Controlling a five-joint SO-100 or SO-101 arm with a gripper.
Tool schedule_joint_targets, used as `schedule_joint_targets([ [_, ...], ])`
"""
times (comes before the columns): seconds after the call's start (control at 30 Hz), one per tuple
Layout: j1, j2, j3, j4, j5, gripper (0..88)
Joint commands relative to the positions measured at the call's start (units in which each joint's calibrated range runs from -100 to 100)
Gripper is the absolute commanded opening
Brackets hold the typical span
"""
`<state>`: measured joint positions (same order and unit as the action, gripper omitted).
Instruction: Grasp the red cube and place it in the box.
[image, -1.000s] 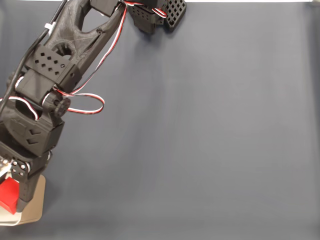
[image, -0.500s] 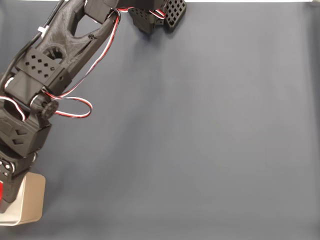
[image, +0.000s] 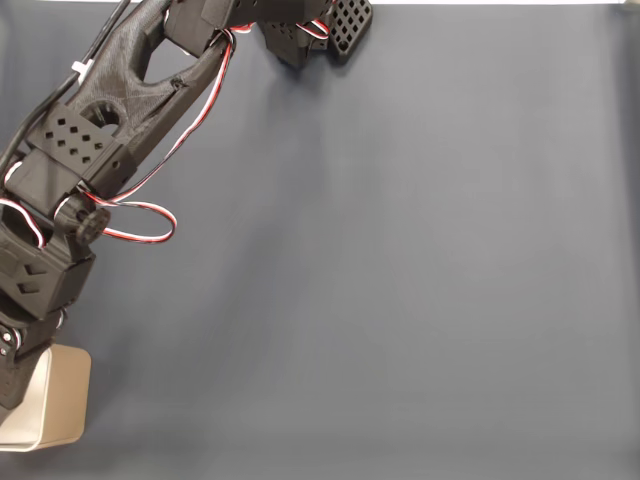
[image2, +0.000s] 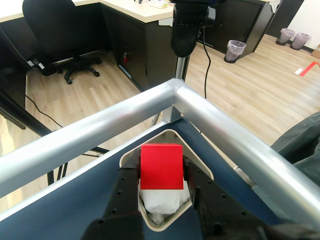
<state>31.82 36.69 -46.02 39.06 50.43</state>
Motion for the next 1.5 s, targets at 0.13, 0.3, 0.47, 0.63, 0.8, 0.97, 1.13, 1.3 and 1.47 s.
schedule_joint_targets([
  [0.13, 1.2, -1.0, -3.2, -1.6, 0.0, 2.8],
  [0.3, 1.2, -1.0, -3.2, -1.6, 0.1, 2.8],
  [0.47, 1.2, -1.0, -3.2, -1.6, 0.1, 2.9],
  [0.63, 1.2, -1.0, -3.2, -1.6, 0.1, 2.9],
  [0.8, 1.1, -1.0, -3.2, -1.8, 0.1, 2.9],
  [0.97, 0.9, -1.0, -3.2, -1.8, 0.0, 3.1],
  [1.13, 0.8, -1.1, -3.2, -1.1, -0.2, 17.2],
  [1.3, 1.1, -1.1, -4.2, 2.0, -0.6, 47.5],
  [1.47, 1.2, -0.8, -4.4, 1.4, -0.3, 57.1],
])
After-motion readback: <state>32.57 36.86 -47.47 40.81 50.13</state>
